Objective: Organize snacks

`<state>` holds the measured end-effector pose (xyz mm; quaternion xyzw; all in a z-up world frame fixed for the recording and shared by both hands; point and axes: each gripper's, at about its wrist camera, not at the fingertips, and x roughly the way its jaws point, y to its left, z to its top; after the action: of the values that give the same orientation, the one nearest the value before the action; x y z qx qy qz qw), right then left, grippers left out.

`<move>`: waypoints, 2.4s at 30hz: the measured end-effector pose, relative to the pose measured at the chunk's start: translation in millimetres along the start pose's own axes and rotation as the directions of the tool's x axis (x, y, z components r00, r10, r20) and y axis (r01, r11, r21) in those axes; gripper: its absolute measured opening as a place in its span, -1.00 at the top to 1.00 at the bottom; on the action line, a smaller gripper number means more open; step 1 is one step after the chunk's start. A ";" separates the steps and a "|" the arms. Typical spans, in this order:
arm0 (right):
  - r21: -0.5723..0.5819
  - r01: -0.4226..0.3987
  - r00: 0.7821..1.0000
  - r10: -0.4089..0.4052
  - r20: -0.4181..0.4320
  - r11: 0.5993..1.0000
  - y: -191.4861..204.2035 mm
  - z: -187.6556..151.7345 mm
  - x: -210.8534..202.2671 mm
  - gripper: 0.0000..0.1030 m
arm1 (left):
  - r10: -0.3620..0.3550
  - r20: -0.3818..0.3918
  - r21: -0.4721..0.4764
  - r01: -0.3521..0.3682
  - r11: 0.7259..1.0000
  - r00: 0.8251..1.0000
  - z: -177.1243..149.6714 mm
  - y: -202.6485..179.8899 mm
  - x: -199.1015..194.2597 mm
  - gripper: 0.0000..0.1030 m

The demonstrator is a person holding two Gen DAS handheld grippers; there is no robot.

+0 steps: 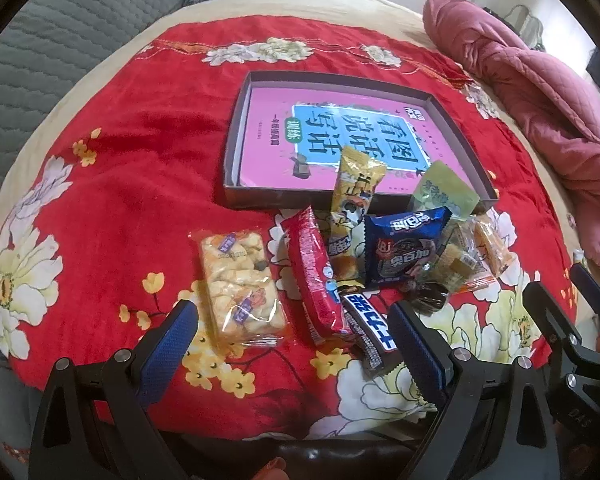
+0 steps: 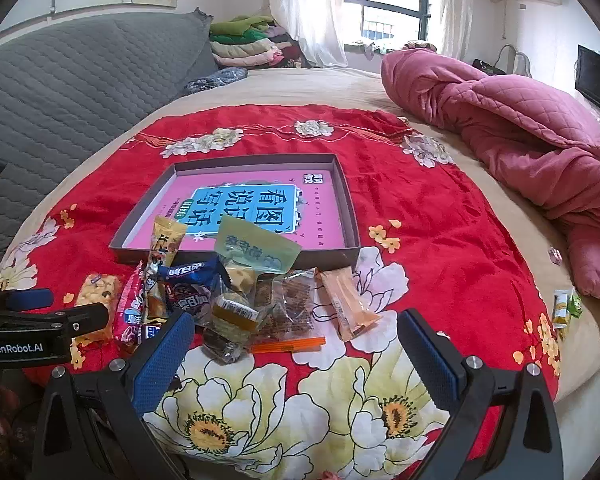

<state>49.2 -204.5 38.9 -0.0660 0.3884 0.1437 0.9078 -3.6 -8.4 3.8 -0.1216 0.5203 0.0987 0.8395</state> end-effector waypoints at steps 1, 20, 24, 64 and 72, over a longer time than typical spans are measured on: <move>-0.002 -0.003 1.000 0.003 0.002 1.000 0.4 0.0 0.1 -0.98 | -0.001 -0.001 -0.005 0.001 1.000 1.000 0.2 1.8 0.1 -0.86; -0.044 -0.091 0.996 0.090 -0.017 0.995 11.6 -2.1 12.2 -0.98 | 0.030 -0.052 -0.106 -0.036 0.994 0.998 -3.9 43.4 12.8 -0.86; -0.051 -0.103 0.995 0.102 -0.024 0.993 13.6 -3.1 15.0 -0.98 | 0.034 -0.069 -0.119 -0.042 0.992 0.997 -5.5 49.6 18.8 -0.86; -0.393 -0.021 1.000 0.019 -0.007 0.919 56.1 -12.3 66.6 -0.75 | 0.017 -0.121 -0.128 -0.033 0.991 0.992 -1.4 46.3 61.5 -0.86; -0.413 -0.018 1.000 0.015 -0.010 0.910 58.3 -14.5 74.2 -0.52 | 0.007 -0.134 -0.142 -0.026 0.990 0.991 -1.6 51.2 65.7 -0.86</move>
<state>69.8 -136.9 -25.3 -0.2536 0.3527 0.2299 0.8709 9.0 42.3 -61.0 -0.1837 0.5678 0.1345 0.7910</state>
